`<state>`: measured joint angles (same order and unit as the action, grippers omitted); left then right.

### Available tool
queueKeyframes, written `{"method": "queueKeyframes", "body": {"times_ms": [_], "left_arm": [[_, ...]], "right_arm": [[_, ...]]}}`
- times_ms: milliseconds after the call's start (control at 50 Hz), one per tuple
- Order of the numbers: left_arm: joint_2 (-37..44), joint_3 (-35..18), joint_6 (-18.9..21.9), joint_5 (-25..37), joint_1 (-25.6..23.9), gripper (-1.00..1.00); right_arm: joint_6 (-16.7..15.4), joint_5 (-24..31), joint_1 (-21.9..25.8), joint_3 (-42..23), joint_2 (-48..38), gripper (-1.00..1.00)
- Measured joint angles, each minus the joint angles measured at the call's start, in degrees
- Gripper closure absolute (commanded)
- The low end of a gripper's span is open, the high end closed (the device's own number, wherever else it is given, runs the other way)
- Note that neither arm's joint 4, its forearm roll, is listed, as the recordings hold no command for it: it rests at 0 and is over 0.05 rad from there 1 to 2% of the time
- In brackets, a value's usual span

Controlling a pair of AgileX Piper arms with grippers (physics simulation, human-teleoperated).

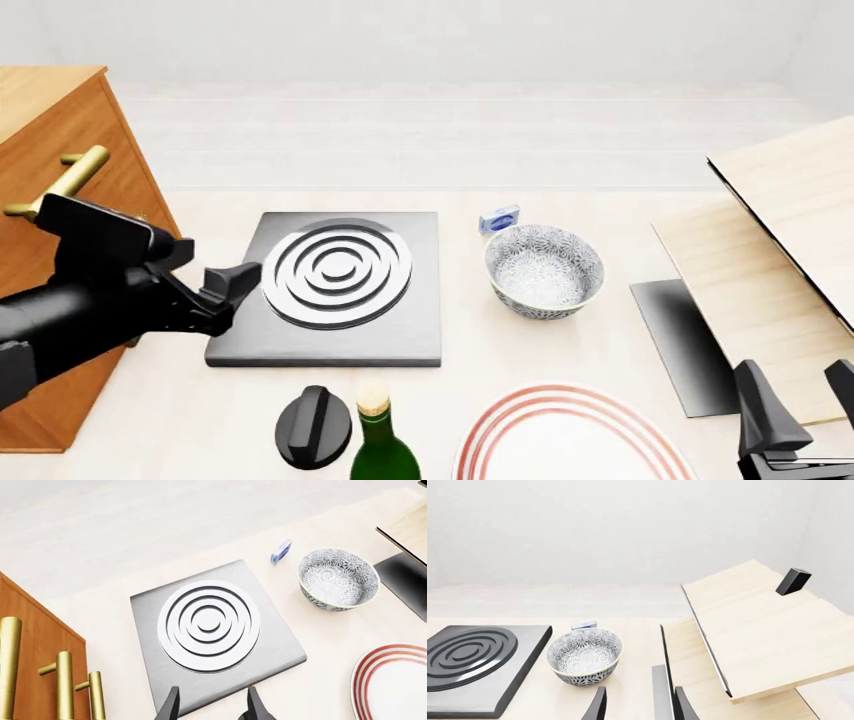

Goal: Turn on the stove.

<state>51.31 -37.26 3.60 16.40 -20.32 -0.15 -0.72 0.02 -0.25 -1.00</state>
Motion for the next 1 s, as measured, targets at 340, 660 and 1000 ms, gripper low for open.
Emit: {"method": "queueKeyframes", "body": {"times_ms": [340, 660, 1000], "left_arm": [[6.46, -6.72, -4.89, 7.34, -2.22, -1.00], [10.08, -7.32, -7.33, 8.86, -2.90, -1.00], [13.11, -3.30, -11.57, 5.77, -5.49, -1.00]], "right_arm": [[0.01, -0.09, 0.00, 0.01, -0.09, -1.00], [0.01, -0.11, 0.00, 0.01, -0.10, -1.00], [0.00, -0.12, 0.00, 0.01, -0.11, -1.00]]}}
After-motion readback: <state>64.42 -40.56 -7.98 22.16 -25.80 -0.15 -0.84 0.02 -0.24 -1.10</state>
